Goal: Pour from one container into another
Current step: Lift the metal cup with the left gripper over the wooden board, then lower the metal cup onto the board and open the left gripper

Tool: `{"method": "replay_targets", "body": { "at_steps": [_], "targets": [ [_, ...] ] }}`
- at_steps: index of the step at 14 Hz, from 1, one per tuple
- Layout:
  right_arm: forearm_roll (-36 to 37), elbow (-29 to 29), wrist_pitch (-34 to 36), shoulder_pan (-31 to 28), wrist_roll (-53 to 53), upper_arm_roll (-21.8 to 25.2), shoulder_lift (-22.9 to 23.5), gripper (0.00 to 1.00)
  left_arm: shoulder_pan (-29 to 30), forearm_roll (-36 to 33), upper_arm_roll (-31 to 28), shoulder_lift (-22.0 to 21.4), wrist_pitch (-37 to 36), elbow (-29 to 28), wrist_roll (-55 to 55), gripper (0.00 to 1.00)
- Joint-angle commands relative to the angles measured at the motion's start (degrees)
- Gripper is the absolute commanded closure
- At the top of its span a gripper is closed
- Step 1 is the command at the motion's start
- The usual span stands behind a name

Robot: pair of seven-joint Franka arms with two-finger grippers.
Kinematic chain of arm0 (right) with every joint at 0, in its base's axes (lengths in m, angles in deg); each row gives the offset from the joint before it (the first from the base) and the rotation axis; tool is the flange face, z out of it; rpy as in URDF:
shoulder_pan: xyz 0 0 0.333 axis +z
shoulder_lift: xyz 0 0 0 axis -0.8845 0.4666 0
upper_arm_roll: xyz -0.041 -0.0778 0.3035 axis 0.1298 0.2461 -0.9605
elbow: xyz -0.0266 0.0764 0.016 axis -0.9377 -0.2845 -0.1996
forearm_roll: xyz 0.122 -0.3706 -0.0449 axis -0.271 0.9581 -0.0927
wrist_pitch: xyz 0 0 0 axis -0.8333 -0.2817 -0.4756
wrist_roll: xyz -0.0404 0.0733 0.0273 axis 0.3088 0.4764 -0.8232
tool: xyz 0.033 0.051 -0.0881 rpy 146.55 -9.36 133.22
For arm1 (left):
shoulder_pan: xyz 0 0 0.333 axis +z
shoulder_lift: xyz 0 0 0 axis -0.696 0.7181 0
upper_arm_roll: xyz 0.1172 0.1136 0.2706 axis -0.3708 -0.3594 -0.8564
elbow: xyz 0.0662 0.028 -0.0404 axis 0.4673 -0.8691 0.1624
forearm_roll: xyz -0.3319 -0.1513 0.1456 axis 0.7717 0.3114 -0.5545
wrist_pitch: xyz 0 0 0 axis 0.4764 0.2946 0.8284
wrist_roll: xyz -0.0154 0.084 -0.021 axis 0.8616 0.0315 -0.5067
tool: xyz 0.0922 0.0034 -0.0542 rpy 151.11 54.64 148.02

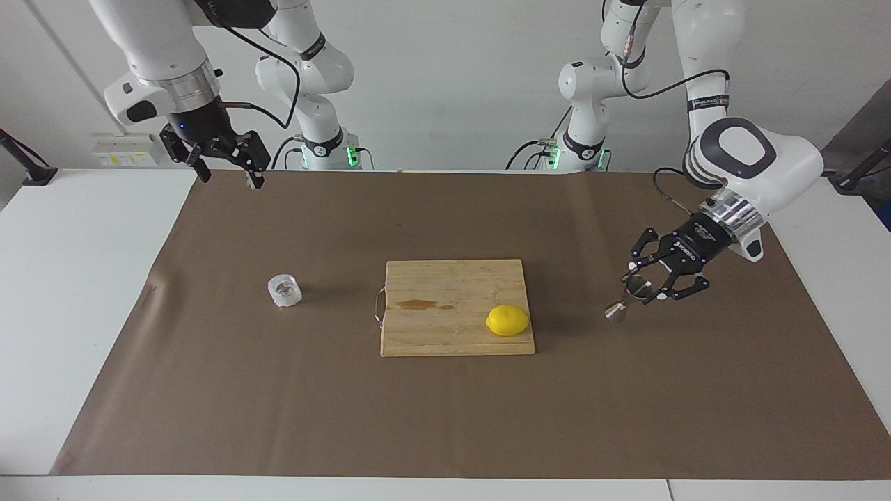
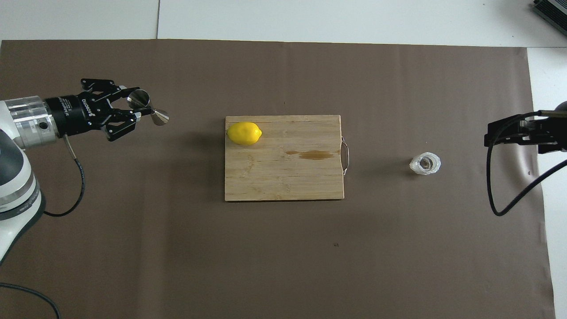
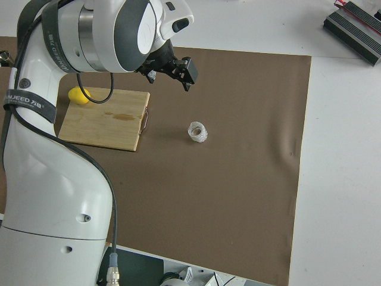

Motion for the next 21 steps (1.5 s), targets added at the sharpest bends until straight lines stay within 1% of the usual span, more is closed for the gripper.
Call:
{"method": "replay_targets", "body": {
  "at_steps": [1,3,5,7,9,10,11,13,14,16,17,20,21],
  "targets": [
    [0.0,0.2,0.9,-0.6,-1.4,-0.2,-0.5,0.00,-0.8,-0.2,3.6,-0.5,1.4,0.6,-4.4,1.00],
    [0.0,0.2,0.9,-0.6,-1.4,-0.2,-0.5,0.00,-2.2,1.1,6.6,-0.5,3.7,0.5,-5.7,1.00],
    [0.0,0.2,0.9,-0.6,-1.4,-0.2,-0.5,0.00,-7.5,4.5,6.9,0.0,12.4,-0.4,-11.8,1.00],
    [0.0,0.2,0.9,-0.6,-1.4,-0.2,-0.5,0.00,-14.0,6.5,6.9,0.7,21.4,-1.1,-12.4,1.00],
    [0.0,0.2,0.9,-0.6,-1.4,-0.2,-0.5,0.00,-20.5,12.3,6.9,2.0,32.7,-1.0,-12.3,1.00],
    [0.0,0.2,0.9,-0.6,-1.4,-0.2,-0.5,0.00,-22.4,14.1,7.0,2.5,36.2,-0.9,-12.3,1.00],
    [0.0,0.2,0.9,-0.6,-1.4,-0.2,-0.5,0.00,-23.7,16.7,7.3,2.8,38.2,-0.9,-12.3,1.00],
    [0.0,0.2,0.9,-0.6,-1.4,-0.2,-0.5,0.00,-28.4,21.8,7.4,3.3,43.7,-0.9,-12.2,1.00],
    [0.0,0.2,0.9,-0.6,-1.4,-0.2,-0.5,0.00,-31.1,22.0,7.4,5.5,46.2,0.1,-12.2,1.00],
    [0.0,0.2,0.9,-0.6,-1.4,-0.2,-0.5,0.00,-34.8,21.8,7.8,10.0,50.5,3.9,-12.1,1.00],
    [0.0,0.2,0.9,-0.6,-1.4,-0.2,-0.5,0.00,-35.6,21.6,8.9,11.6,52.4,5.1,-12.0,1.00],
    [0.0,0.2,0.9,-0.6,-1.4,-0.2,-0.5,0.00,-35.7,21.6,12.0,14.3,56.8,6.5,-12.0,1.00],
    [0.0,0.2,1.0,-0.6,-1.4,-0.2,-0.5,0.00,-35.7,21.5,13.3,16.0,58.5,7.8,-12.0,1.00]
  ]
}}
